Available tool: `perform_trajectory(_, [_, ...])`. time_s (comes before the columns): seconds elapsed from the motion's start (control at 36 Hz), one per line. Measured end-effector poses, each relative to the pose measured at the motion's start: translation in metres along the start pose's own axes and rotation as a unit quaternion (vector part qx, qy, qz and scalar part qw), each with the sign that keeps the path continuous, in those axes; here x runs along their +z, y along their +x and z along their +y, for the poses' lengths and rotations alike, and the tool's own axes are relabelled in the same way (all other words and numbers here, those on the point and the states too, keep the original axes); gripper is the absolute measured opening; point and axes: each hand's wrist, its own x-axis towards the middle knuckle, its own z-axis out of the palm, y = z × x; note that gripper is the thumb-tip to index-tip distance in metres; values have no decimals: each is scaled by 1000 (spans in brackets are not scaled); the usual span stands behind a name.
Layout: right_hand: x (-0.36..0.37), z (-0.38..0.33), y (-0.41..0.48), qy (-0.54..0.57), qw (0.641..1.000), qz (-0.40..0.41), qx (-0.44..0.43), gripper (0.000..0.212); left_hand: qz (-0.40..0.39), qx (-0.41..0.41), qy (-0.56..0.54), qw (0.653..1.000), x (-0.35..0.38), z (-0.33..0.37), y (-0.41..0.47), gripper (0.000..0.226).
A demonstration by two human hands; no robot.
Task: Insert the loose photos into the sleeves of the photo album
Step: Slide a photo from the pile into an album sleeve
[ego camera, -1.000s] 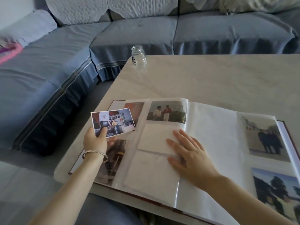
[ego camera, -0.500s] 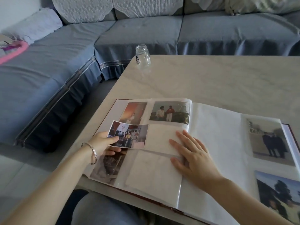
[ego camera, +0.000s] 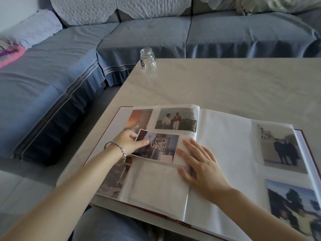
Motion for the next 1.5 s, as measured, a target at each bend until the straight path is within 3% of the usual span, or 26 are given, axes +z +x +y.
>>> perform_trajectory(0.11, [2,1,0,10,1000,6,-1,63,46,-33,-92,994,3,3,-2,56])
perform_trajectory(0.31, [4,2,1,21,1000,17,-2,63,88,4,-153,984,19,4,-7,50])
perform_trajectory(0.42, [4,2,1,26,1000,14,0,63,116,-8,-182,976,25,6,-8,60])
perform_trajectory(0.75, [6,3,-2,57,998,27,10,63,101,2,-185,978,20,12,-10,15])
perform_trajectory(0.86, [7,3,-4,71,995,58,26,63,114,7,-172,978,15,17,-13,23])
perform_trajectory(1.14, [9,5,-6,79,993,72,46,71,115,12,-130,985,6,27,-20,10])
perform_trajectory(1.33, [9,4,-8,90,991,85,56,71,71,3,-145,987,2,29,-19,5])
perform_trajectory(1.5, [7,2,-7,102,990,81,53,68,82,4,-123,989,1,33,-23,21])
